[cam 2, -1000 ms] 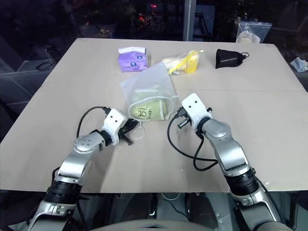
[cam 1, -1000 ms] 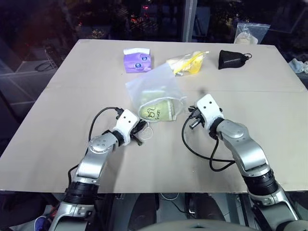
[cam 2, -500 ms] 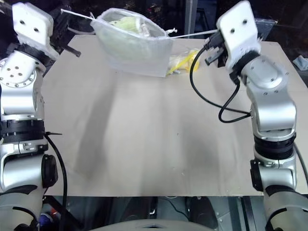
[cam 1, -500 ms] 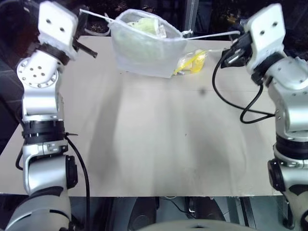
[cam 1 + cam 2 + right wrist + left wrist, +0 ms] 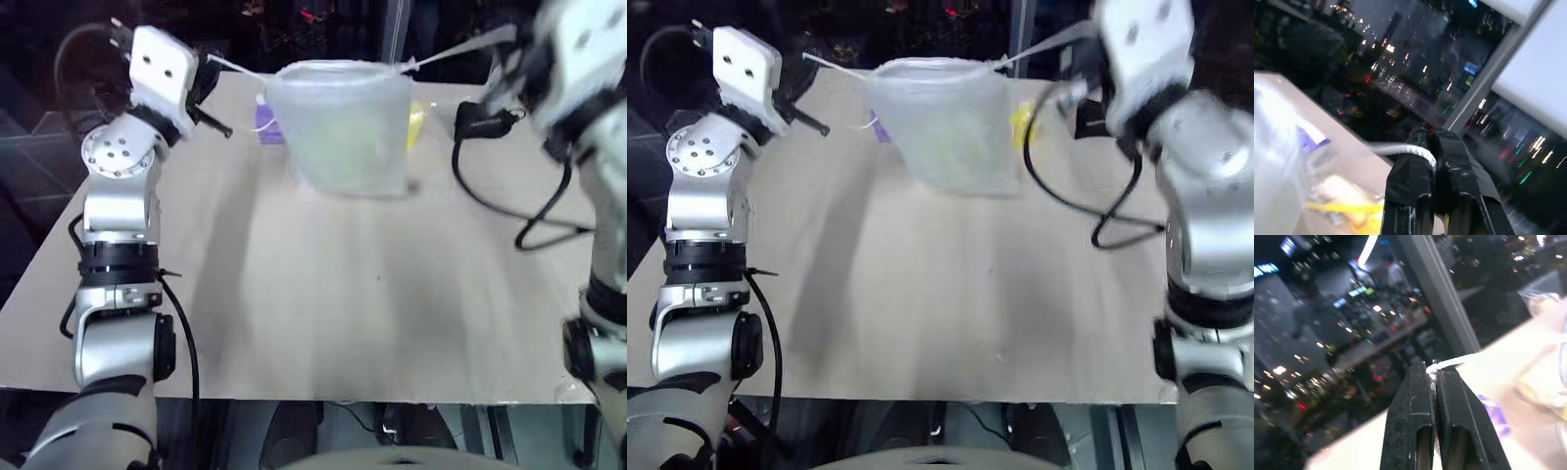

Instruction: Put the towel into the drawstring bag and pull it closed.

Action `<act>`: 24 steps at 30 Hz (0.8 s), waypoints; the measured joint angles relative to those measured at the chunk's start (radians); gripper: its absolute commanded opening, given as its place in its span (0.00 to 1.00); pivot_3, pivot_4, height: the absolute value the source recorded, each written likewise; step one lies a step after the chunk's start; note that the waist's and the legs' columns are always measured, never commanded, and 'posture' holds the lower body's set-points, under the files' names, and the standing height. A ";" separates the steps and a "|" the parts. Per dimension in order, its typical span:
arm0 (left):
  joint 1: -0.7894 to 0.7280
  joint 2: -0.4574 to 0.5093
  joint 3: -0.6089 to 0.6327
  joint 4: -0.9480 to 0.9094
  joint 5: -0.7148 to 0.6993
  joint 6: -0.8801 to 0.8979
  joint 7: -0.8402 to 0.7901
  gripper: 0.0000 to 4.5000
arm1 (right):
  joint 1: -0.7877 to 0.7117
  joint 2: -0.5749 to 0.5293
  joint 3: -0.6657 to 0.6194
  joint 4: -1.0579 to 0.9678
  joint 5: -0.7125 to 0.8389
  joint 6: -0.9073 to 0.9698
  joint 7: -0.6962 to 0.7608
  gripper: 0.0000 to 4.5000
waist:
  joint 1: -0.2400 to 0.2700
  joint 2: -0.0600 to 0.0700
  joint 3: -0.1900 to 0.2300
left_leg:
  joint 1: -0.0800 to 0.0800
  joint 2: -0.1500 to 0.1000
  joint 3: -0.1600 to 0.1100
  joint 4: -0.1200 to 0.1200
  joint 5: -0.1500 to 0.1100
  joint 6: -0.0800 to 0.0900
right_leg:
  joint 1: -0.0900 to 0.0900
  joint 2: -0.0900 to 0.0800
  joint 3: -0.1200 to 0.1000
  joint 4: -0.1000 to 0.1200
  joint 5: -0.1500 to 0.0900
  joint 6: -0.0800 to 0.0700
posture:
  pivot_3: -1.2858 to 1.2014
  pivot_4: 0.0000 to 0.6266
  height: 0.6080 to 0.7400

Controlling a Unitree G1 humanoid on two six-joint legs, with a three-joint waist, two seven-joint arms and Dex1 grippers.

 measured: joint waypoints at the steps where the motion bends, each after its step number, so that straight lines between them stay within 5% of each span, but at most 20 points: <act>1: 0.020 -0.001 0.002 0.017 0.004 0.000 0.008 0.01 | 0.053 0.011 0.002 0.053 -0.005 0.008 -0.007 0.00 | -0.002 0.004 0.004 | 0.000 -0.001 0.002 0.001 0.000 0.000 | 0.000 -0.002 0.002 0.000 0.000 0.000 | 0.52 0.24 1.00; 4: 0.032 0.000 0.023 0.106 0.016 0.015 0.078 0.01 | 0.095 0.018 -0.043 0.153 -0.018 0.022 -0.062 0.00 | -0.008 0.015 0.015 | -0.014 -0.005 0.009 0.010 0.001 0.000 | -0.017 -0.004 0.012 0.009 0.004 0.003 | 0.52 0.24 1.00; 9: -0.019 0.045 0.108 0.284 -0.003 0.031 0.221 0.01 | 0.107 -0.081 -0.236 0.248 -0.056 -0.062 -0.179 0.00 | -0.007 0.013 0.014 | -0.014 -0.003 0.008 0.011 0.001 0.000 | -0.017 -0.002 0.011 0.008 0.006 0.005 | 0.52 0.24 1.00; 15: -0.028 0.039 0.133 0.369 -0.052 0.034 0.260 0.01 | 0.122 -0.097 -0.262 0.321 -0.057 -0.119 -0.219 0.00 | -0.008 0.013 0.014 | -0.014 -0.003 0.009 0.010 0.001 0.000 | -0.017 -0.002 0.012 0.007 0.006 0.005 | 0.52 0.24 1.00; 21: -0.029 0.034 0.135 0.368 -0.106 0.024 0.250 0.01 | 0.152 -0.121 -0.263 0.312 -0.049 -0.137 -0.217 0.00 | -0.005 0.013 0.014 | -0.015 -0.003 0.009 0.009 0.001 0.000 | -0.017 -0.002 0.012 0.007 0.006 0.005 | 0.52 0.24 1.00; 24: 0.012 0.006 0.136 0.241 -0.193 0.065 0.103 0.01 | 0.207 -0.138 -0.289 0.261 0.034 -0.143 -0.100 0.00 | -0.001 0.013 0.014 | -0.014 -0.003 0.009 0.009 0.001 0.000 | -0.016 -0.002 0.012 0.006 0.006 0.005 | 0.52 0.24 1.00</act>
